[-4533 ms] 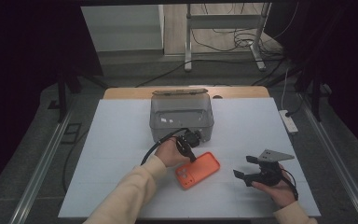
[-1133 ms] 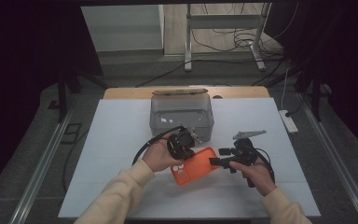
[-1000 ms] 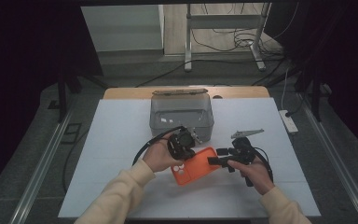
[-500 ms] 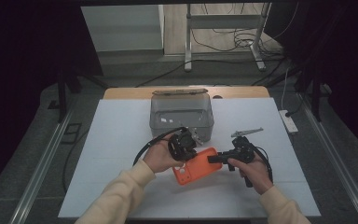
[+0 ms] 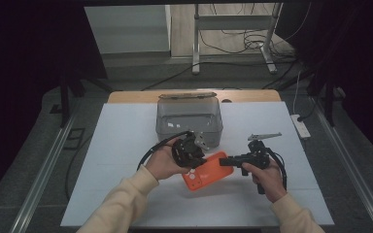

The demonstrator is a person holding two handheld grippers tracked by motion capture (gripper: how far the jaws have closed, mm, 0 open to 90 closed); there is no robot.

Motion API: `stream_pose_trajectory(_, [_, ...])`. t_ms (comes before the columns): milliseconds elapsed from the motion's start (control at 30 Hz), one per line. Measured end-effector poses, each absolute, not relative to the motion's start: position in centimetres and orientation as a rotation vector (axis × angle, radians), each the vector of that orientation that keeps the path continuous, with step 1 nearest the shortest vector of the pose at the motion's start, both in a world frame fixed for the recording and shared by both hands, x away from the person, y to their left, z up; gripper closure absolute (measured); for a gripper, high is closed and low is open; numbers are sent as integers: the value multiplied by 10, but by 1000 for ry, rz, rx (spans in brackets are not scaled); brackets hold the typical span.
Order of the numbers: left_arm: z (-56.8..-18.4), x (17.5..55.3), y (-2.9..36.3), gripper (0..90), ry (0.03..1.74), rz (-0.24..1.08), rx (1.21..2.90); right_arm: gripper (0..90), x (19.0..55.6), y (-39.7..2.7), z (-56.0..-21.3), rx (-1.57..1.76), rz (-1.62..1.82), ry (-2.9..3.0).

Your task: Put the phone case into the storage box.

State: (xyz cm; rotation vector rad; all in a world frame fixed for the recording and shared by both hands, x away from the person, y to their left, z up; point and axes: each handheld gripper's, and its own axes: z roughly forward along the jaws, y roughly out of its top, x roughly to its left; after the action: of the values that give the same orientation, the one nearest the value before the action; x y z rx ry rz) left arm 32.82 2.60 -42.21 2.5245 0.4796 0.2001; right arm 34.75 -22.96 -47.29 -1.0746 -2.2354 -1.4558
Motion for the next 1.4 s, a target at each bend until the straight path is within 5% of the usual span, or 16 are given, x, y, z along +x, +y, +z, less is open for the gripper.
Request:
stream_pose_trajectory(200, [-420,334,36,417,535,109,2457,798,345,-230,-469,-1033,-1511,-2258])
stream_pose_trajectory(367, [-419,335,42,335,544,60,2428,798,344,-232,-468,-1021,-1534,-2264])
stream_pose_trajectory(800, [-418,343,56,294,564,-96,2355,798,341,-235,-466,-991,-1591,-2291])
stream_pose_trajectory(1400, [-422,348,61,296,575,-124,2359,798,340,-235,-465,-960,-1605,-2295])
